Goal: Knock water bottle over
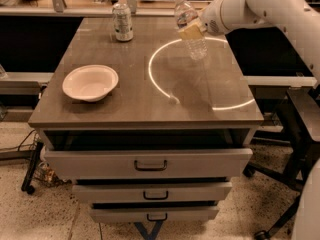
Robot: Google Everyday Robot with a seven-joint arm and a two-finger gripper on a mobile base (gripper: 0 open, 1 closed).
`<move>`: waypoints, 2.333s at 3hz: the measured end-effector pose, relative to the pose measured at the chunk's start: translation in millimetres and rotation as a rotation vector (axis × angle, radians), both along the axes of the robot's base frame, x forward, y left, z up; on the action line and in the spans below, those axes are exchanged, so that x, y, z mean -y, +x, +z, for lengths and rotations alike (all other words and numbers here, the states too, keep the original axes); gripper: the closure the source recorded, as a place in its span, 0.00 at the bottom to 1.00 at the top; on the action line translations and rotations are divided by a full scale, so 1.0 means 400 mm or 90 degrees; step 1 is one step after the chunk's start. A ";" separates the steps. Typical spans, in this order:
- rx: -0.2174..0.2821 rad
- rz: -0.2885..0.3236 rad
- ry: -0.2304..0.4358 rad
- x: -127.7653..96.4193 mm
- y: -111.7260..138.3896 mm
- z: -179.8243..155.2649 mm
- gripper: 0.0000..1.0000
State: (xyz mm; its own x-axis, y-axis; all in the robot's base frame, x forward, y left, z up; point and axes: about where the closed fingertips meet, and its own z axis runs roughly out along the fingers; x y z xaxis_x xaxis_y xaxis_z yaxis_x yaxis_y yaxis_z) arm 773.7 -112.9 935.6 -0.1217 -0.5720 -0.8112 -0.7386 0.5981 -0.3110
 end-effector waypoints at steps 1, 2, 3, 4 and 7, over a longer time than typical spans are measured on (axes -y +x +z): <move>-0.030 0.079 -0.138 -0.064 -0.102 -0.011 1.00; -0.042 0.143 -0.267 -0.110 -0.185 -0.012 1.00; -0.036 0.193 -0.380 -0.146 -0.246 -0.004 1.00; -0.038 0.244 -0.486 -0.193 -0.287 -0.035 1.00; -0.114 0.349 -0.597 -0.302 -0.256 -0.196 0.68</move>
Offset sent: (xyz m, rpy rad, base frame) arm -0.1187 0.0603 0.0088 -0.7379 0.0683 0.3576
